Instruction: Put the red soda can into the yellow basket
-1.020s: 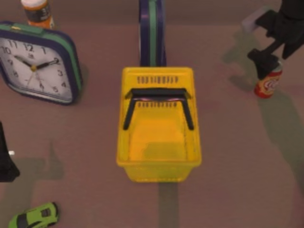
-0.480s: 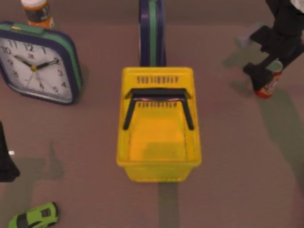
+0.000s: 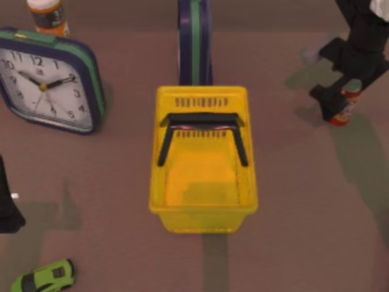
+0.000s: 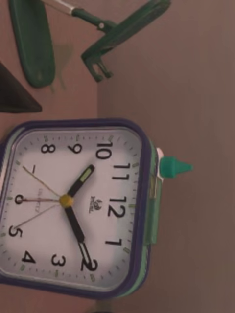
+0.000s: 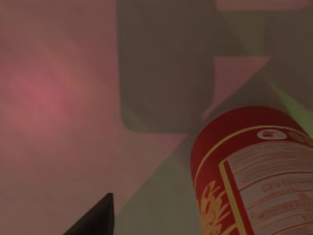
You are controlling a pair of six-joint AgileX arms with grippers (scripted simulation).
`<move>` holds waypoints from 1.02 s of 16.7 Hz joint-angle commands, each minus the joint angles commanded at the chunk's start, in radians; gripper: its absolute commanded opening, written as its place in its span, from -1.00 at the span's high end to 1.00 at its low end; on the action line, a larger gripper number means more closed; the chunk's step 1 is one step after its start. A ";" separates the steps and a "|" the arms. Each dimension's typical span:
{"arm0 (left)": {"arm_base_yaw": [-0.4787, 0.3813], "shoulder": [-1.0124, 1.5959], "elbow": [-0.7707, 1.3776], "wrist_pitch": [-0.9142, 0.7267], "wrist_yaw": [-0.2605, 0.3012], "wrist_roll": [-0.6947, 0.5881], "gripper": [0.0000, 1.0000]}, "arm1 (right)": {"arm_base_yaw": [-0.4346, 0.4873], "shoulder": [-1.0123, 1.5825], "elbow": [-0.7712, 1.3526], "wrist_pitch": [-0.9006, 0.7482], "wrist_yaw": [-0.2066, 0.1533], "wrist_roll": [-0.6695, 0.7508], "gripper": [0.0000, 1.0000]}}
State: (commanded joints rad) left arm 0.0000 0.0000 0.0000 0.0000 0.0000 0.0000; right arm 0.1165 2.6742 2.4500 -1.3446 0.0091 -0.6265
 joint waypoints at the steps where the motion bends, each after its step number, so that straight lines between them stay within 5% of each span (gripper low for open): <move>1: 0.000 0.000 0.000 0.000 0.000 0.000 -1.00 | 0.000 0.000 0.000 0.000 0.000 0.000 -0.70; 12: 0.000 0.000 0.000 0.000 0.000 0.000 -1.00 | 0.000 0.000 0.000 0.000 0.000 0.000 0.96; 17: 0.000 0.000 0.000 0.000 0.000 0.000 -1.00 | 0.000 0.000 0.000 0.000 0.000 0.000 1.00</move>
State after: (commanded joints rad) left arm 0.0000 0.0000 0.0000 0.0000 0.0000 0.0000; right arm 0.1165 2.6742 2.4500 -1.3446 0.0091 -0.6265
